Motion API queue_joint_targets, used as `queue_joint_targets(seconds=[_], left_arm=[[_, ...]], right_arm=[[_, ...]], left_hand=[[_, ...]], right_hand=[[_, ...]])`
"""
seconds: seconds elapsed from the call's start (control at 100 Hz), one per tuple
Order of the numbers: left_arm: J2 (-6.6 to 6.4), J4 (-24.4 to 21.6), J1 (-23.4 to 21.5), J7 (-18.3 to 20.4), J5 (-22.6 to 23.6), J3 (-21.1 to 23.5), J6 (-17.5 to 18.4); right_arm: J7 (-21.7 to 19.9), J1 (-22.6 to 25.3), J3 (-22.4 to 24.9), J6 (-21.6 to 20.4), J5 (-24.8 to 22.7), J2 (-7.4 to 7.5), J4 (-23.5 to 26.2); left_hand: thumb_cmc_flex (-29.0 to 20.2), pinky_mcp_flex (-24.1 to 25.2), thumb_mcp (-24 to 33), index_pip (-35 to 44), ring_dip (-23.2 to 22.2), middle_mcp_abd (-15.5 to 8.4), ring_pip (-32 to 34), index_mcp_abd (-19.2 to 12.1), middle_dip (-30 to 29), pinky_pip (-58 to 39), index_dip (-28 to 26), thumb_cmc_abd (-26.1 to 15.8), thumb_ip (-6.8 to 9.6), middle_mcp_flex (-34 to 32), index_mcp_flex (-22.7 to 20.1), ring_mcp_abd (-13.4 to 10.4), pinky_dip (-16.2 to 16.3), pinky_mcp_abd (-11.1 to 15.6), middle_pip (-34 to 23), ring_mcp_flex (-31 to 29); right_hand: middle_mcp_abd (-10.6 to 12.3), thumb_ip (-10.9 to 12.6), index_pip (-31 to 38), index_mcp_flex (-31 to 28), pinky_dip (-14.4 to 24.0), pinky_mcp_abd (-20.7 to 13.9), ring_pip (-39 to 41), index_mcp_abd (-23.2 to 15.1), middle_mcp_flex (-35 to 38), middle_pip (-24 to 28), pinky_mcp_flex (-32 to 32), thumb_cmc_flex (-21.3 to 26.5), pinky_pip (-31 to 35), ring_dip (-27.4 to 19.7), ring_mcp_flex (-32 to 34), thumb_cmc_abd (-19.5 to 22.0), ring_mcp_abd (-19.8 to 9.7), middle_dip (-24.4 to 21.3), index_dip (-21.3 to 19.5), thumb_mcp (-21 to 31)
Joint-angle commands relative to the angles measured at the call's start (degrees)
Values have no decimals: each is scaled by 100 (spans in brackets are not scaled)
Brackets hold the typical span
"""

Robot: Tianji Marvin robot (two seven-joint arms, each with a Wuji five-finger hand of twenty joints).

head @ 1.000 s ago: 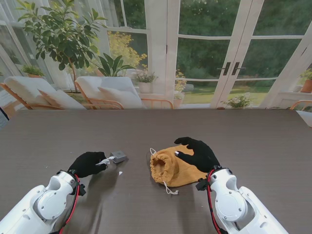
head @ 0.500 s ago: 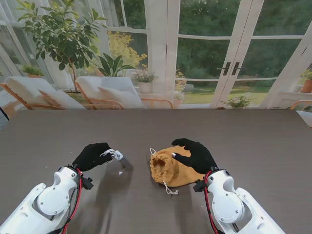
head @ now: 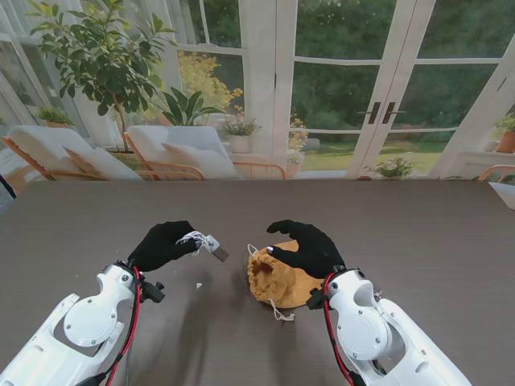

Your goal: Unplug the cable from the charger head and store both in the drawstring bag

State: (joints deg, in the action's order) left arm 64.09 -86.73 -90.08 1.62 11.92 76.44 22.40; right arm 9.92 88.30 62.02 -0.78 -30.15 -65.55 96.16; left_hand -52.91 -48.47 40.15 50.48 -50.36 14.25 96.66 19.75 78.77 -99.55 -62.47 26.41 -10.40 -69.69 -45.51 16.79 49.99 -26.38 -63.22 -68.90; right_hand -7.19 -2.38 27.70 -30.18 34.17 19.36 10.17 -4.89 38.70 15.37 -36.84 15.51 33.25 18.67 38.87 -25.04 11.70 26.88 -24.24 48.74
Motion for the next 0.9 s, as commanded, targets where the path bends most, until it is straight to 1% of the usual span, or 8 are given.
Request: queue_joint_targets(seconds=[0.0,0.26,0.36,0.46,0.54,0.68,0.81,0.89], left_arm=[[22,-175,52,179,-81,-55,63],[-17,-398,159,470,-444,-213,124],[-42,-483,190,618,-575,-258,133],[-66,-565,214,755,-705,-294,140],[-82,-629,225,842,-778,-317,138],[-109,-723,224,951,-811,-326,124],[-136,-800,208,1068,-859,-320,102],[-150,-834,204,1126,-882,-320,92]], right_arm=[[-158,-112,-102,76,-82,-31,104],[-448,-560,-496,305,-165,-3,-71],[-639,-693,-603,300,-116,23,-159],[-843,-808,-692,257,-87,58,-223],[-883,-861,-761,258,-54,59,-253],[-867,-942,-869,318,-86,47,-288],[-913,-1014,-942,318,-12,40,-331],[-950,-1042,-974,309,32,41,-348]], left_hand=[[-1090,-237,889,2894,51,-35,627,-884,109,-608,-699,-984,807,-371,-886,-84,-167,-97,-474,-301],[-927,-583,1157,2866,107,-111,730,-911,75,-858,-677,-879,840,-539,-965,-193,-535,-119,-479,-370],[-917,-594,1172,2866,112,-116,740,-911,76,-876,-676,-879,851,-547,-965,-194,-572,-125,-474,-369],[-915,-604,1183,2866,116,-107,744,-911,78,-891,-676,-877,859,-554,-965,-194,-597,-126,-471,-369],[-911,-604,1184,2866,118,-106,745,-911,79,-897,-676,-879,863,-554,-965,-191,-611,-125,-469,-369],[-919,-601,1160,2840,126,-105,748,-908,85,-917,-668,-892,873,-552,-951,-191,-662,-123,-465,-368],[-921,-600,1147,2836,127,-97,748,-908,85,-922,-668,-902,874,-545,-951,-191,-674,-122,-457,-368],[-930,-589,1134,2806,128,-94,749,-879,86,-920,-658,-906,876,-538,-952,-191,-684,-121,-451,-368]], right_hand=[[-72,28,-11,235,210,-21,-41,50,-139,-6,2030,-121,-226,33,-33,-294,-41,-30,-48,194],[-110,-28,-53,814,223,-91,-98,355,-585,18,2102,-280,-245,1,-253,-624,-57,-28,-80,214],[-211,-82,-57,1142,238,-108,-125,628,-797,67,2176,-275,-275,-20,-385,-778,-26,-43,-86,193],[-303,-162,-145,1576,254,-104,-135,1042,-1021,138,2213,-200,-326,-37,-477,-820,43,-77,21,-128],[-381,-155,-135,1833,278,-86,-131,1350,-1143,199,2197,-127,-333,-41,-496,-803,100,-91,87,-353],[-456,-120,-46,2045,305,-74,-112,1739,-1237,300,2119,-60,-301,-45,-476,-779,186,-104,150,-566],[-480,-106,46,2020,306,-61,-99,1809,-1233,349,2105,-27,-295,-45,-460,-779,229,-111,164,-649],[-481,-89,219,1781,318,-39,-46,1764,-1113,411,2041,3,-255,-30,-346,-772,249,-109,139,-680]])
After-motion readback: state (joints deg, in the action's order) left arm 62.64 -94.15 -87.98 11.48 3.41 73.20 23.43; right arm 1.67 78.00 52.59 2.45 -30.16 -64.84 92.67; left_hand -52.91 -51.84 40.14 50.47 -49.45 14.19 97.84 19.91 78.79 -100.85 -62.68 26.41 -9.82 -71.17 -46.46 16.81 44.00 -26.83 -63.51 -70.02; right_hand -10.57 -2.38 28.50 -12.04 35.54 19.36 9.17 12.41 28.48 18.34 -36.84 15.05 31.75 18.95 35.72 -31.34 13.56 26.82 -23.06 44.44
